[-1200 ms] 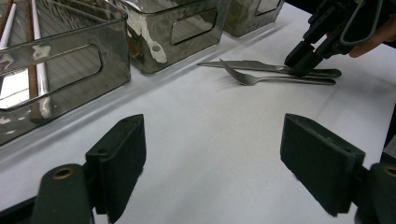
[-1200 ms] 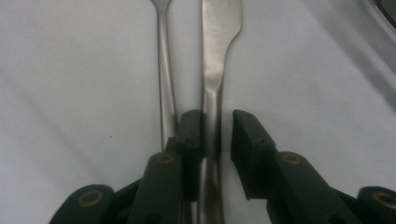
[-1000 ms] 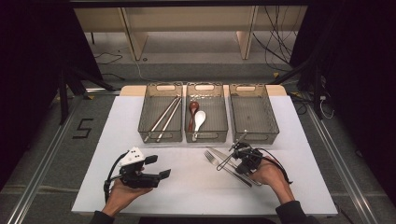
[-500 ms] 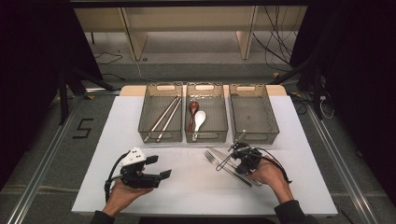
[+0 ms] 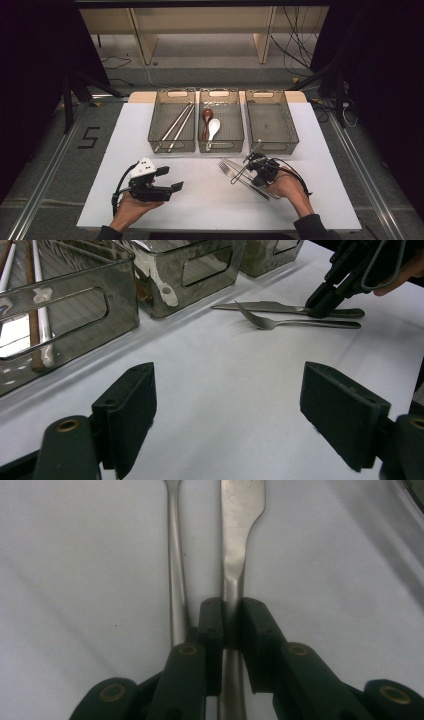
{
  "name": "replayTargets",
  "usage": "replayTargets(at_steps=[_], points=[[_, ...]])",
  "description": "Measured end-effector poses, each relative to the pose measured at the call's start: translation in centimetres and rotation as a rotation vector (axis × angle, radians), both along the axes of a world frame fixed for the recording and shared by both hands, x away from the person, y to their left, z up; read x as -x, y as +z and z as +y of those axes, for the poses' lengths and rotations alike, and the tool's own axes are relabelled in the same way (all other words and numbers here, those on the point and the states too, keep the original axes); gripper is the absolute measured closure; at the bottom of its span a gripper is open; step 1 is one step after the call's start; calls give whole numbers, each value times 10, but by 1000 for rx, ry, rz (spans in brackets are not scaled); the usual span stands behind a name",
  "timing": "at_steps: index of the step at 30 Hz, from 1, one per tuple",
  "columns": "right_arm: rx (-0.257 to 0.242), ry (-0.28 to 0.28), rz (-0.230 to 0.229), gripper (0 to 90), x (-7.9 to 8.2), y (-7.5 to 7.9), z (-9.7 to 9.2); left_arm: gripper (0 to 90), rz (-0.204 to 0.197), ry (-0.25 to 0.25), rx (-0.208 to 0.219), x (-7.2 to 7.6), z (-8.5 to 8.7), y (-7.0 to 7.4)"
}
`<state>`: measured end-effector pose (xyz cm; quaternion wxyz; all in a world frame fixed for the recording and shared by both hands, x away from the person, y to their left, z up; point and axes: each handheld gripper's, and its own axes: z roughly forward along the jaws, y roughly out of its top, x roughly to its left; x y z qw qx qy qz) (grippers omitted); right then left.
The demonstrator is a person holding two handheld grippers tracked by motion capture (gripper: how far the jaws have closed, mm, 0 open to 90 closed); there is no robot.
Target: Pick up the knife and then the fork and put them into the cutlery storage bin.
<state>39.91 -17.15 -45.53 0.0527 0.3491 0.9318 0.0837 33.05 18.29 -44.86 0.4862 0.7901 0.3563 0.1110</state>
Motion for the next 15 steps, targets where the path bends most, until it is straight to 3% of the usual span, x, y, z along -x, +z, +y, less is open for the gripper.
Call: replayTargets(at_steps=[8,15], points=[[-3,23,-25,804,4,2,0,222,-2,2,-2,0,1,0],[-36,33,-42,804,9,8,-1,222,-1,5,3,0,1,0]])
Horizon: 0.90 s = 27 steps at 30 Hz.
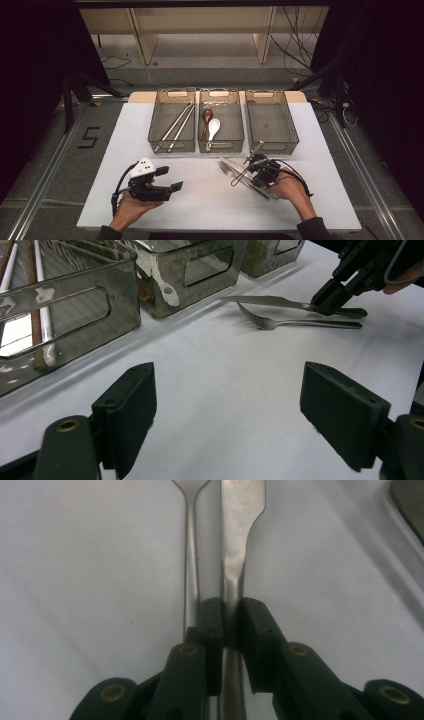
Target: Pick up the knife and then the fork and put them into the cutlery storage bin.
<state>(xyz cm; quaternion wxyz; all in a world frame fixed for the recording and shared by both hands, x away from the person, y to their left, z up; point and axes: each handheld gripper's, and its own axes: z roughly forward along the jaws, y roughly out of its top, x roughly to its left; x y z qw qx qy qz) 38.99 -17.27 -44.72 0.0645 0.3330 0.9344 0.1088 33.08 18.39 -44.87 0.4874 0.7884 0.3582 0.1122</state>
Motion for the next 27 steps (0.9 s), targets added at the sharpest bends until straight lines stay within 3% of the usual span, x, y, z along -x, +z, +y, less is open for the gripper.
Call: replayTargets(at_steps=[11,18,27], points=[[-55,16,-43,804,8,17,-4,223,-9,4,8,0,1,0],[-132,10,-81,804,6,35,-9,222,-12,7,9,0,1,1],[-250,-51,-134,804,-7,55,-23,222,-13,20,28,0,3,1]])
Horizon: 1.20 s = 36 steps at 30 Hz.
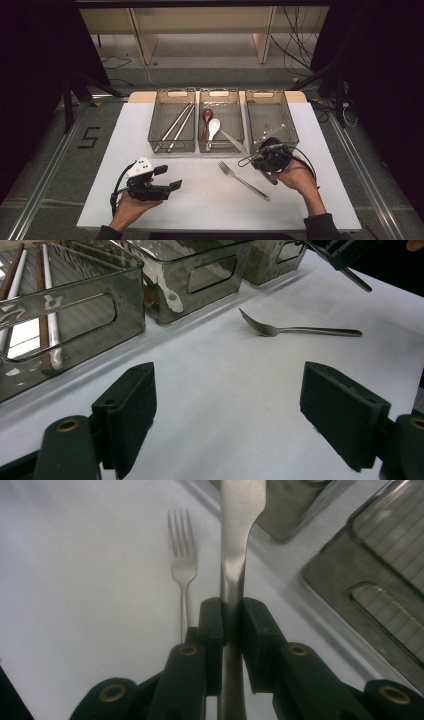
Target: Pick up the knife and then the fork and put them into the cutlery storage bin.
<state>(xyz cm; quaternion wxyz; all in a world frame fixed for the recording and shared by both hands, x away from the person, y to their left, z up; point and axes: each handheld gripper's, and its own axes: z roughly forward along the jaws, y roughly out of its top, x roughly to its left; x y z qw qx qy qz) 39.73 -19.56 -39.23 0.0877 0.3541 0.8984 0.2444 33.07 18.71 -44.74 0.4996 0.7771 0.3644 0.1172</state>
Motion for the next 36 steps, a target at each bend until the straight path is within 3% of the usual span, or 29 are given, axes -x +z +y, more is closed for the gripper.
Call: replayTargets(at_steps=[11,36], points=[[-58,-90,-56,804,-20,13,-13,222,-15,11,17,0,3,1],[-79,-225,-115,803,-64,37,-29,219,-41,40,57,4,10,3]])
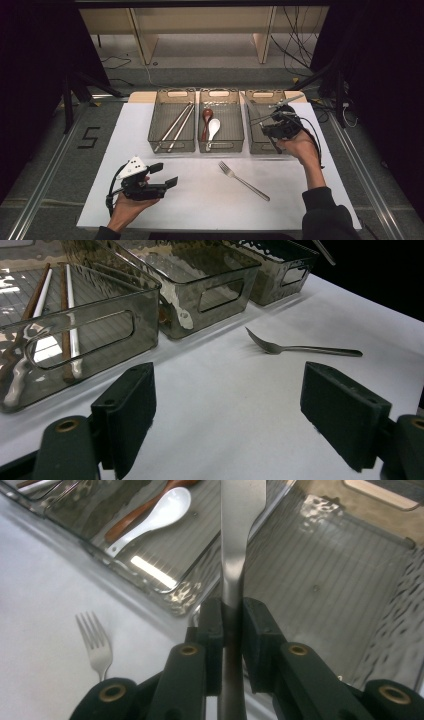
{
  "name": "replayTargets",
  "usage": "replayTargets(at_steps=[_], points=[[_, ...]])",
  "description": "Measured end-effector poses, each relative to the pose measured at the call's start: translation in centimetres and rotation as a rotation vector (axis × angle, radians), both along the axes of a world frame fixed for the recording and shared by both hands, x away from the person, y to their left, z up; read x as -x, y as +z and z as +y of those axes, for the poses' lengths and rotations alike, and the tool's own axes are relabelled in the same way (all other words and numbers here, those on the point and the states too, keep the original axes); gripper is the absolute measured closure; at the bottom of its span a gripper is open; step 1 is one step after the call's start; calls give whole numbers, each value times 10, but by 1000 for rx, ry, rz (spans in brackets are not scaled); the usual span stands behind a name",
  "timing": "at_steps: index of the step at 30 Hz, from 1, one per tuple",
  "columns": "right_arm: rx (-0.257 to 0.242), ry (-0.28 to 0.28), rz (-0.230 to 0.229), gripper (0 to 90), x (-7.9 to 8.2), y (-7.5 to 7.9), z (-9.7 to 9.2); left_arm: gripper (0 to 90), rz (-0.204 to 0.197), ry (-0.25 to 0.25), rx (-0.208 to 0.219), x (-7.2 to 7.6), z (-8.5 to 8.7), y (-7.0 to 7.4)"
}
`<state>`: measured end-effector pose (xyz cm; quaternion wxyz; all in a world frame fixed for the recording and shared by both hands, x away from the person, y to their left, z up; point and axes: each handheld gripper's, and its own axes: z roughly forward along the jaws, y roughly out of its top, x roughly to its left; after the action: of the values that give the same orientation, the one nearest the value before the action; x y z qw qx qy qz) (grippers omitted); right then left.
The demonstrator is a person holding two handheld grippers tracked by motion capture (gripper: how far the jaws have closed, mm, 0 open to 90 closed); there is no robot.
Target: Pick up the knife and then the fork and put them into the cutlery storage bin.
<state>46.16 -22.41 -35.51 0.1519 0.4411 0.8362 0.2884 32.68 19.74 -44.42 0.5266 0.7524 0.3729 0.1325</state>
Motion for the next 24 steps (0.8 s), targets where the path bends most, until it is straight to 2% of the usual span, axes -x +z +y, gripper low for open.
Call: replayTargets(at_steps=[11,24], points=[[-2,-69,-11,803,-23,6,-7,219,-9,3,3,2,2,1],[17,-138,-22,803,-41,-5,-13,218,-16,7,2,2,5,0]])
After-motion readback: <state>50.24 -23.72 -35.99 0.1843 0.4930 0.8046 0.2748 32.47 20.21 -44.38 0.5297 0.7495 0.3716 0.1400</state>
